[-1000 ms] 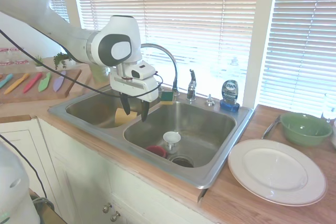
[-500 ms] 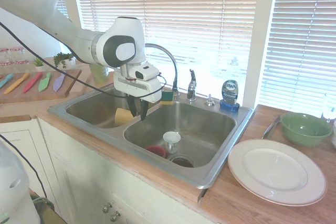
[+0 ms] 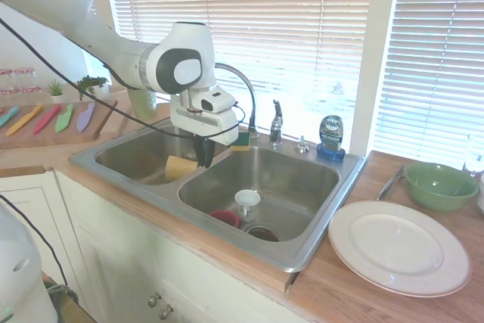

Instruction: Turn off the faucet

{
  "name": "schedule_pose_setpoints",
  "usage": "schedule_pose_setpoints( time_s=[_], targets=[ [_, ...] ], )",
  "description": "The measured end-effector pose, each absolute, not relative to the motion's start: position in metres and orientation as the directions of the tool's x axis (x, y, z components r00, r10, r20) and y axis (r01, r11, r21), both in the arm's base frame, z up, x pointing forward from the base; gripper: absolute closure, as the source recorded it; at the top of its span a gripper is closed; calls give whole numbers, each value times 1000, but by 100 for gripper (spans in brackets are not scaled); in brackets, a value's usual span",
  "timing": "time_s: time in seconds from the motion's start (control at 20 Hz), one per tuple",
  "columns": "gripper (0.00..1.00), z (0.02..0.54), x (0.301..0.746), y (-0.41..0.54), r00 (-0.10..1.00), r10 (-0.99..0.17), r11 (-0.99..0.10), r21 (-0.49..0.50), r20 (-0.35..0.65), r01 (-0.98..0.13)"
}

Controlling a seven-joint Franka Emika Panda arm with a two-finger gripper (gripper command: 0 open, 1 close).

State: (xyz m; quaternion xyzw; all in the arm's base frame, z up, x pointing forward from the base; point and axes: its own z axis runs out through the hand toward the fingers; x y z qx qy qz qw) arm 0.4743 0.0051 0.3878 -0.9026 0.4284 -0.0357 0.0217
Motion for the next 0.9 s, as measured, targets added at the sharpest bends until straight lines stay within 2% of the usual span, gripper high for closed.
schedule_pose_setpoints(
  time_s=[0.35,0.65,0.9],
  targets=[
    [100,412,579,-3,611,-786,-618,-139,94,-773],
    [100,449,671,-10,579,-793,-609,-261,188,-749],
    [100,472,720,-1,547,-799,-601,-337,249,-724]
  ],
)
